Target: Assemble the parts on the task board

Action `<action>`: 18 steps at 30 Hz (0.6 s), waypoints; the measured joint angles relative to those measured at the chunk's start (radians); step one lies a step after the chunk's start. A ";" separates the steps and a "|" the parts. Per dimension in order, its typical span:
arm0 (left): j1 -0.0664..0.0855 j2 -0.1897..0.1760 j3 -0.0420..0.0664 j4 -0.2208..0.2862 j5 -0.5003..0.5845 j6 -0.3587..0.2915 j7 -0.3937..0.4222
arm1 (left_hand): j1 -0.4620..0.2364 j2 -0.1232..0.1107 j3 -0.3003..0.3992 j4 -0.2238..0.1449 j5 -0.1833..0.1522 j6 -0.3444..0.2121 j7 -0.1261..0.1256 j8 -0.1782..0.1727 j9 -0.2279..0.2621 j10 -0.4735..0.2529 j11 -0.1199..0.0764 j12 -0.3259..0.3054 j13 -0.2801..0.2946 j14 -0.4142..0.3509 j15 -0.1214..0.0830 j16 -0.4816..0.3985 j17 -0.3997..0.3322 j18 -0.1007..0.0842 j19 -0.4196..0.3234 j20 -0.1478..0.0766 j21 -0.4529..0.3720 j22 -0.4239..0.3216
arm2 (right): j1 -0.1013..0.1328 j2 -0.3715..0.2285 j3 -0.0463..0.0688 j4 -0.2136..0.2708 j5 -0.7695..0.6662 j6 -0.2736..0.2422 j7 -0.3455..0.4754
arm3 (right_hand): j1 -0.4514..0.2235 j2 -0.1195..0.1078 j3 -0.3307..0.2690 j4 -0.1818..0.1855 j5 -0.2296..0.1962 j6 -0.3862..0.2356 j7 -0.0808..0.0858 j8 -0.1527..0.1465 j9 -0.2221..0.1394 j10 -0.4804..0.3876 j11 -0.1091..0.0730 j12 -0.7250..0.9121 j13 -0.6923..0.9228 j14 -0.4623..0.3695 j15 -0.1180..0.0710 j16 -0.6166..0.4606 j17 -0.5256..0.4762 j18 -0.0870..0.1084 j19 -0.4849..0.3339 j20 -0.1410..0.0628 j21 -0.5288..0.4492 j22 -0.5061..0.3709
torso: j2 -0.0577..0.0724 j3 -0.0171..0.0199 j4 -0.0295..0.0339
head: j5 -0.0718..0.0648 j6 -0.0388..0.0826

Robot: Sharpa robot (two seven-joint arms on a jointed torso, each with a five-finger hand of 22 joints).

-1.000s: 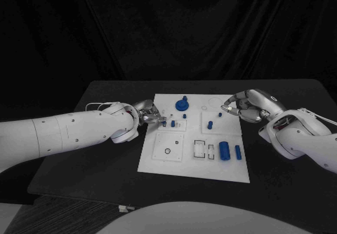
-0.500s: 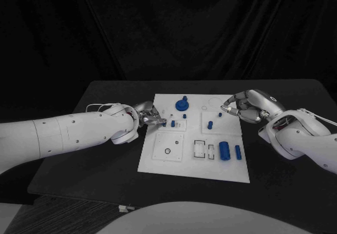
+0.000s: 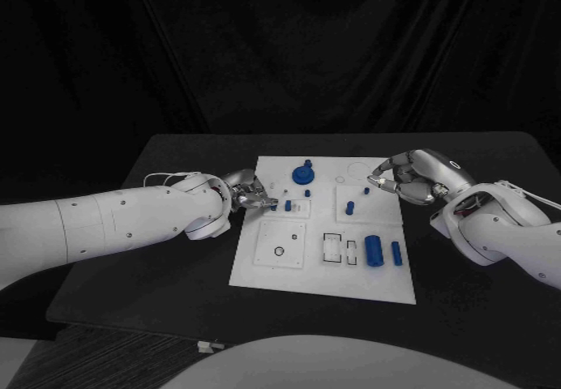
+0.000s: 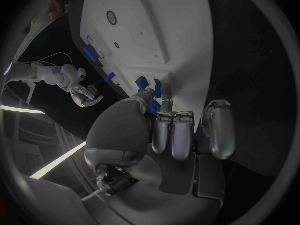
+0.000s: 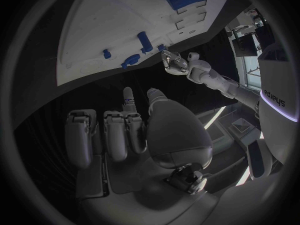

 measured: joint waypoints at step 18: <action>-0.001 -0.001 0.000 -0.001 0.000 0.002 0.004 | -0.011 0.010 -0.055 0.036 -0.046 0.000 0.000 0.000 -0.001 -0.004 0.010 0.000 0.000 0.000 0.000 0.000 0.000 0.000 0.000 0.000 -0.011 0.000 | -0.001 0.003 0.000 -0.003 0.000 0.000 0.000 | 0.017 -0.017 0.000 0.000 0.000 0.000 0.000 0.000 0.000 0.000 0.000 0.000 0.000 0.000 0.000 0.000 0.000 0.000 0.000 0.000 0.000 0.000 | 0.001 0.0000 -0.0001 | 0.000 0.000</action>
